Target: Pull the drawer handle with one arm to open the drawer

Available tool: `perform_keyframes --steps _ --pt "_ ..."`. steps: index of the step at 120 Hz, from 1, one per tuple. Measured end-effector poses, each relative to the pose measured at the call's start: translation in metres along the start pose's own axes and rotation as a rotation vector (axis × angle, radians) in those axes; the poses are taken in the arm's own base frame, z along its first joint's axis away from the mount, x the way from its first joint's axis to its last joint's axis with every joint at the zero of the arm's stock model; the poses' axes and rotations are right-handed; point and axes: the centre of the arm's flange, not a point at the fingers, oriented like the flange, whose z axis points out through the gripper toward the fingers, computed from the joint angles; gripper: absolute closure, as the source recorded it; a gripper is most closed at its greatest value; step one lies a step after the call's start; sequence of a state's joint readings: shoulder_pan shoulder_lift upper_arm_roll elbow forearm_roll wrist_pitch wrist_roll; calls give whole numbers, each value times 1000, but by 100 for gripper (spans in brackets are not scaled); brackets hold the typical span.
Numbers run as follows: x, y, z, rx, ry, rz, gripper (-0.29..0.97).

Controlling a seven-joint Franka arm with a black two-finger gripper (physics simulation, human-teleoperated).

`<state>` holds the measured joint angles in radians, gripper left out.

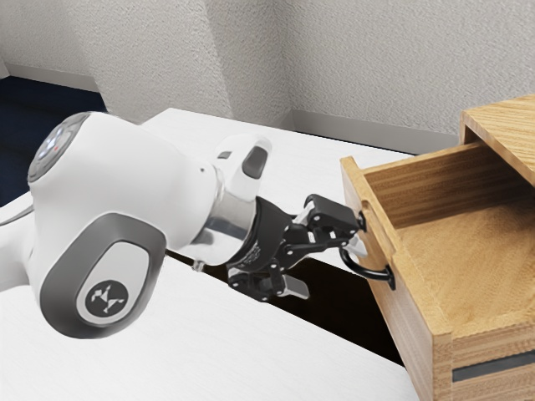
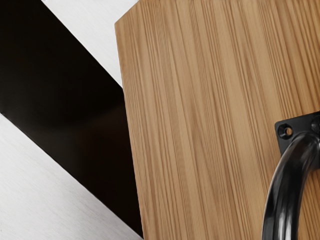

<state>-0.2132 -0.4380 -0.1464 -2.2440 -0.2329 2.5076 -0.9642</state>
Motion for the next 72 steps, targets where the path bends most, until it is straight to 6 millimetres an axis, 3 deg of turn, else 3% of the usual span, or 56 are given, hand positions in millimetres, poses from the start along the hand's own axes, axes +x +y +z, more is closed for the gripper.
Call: perform_keyframes --steps 72 --pt "-2 -50 -29 -17 37 -50 0"
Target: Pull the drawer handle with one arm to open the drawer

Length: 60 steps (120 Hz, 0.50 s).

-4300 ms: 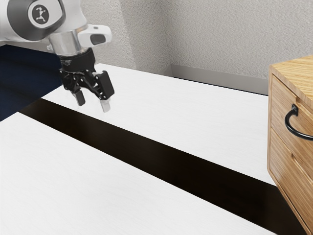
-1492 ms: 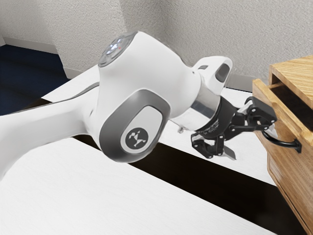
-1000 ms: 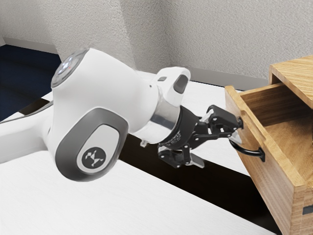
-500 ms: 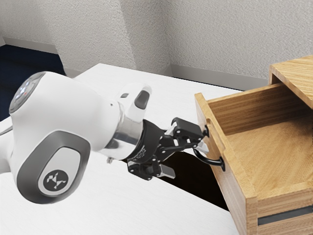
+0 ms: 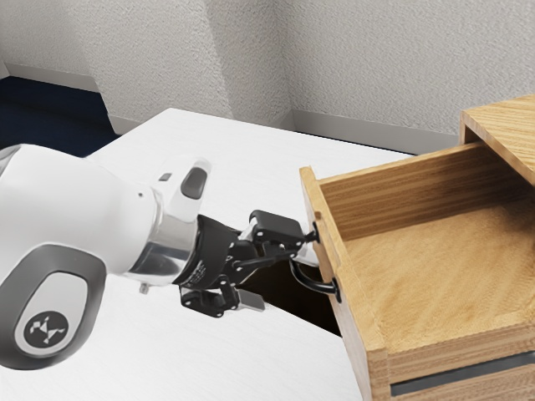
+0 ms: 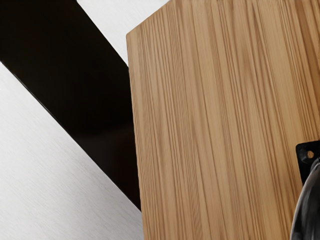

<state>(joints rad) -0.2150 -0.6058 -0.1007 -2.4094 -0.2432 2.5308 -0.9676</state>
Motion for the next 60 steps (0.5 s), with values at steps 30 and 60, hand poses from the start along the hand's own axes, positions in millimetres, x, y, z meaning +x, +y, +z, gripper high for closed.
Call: perform_keyframes --steps 30,60 --pt "5 -23 -22 -18 16 -31 0" --pt "3 -12 -84 -97 31 -19 0"
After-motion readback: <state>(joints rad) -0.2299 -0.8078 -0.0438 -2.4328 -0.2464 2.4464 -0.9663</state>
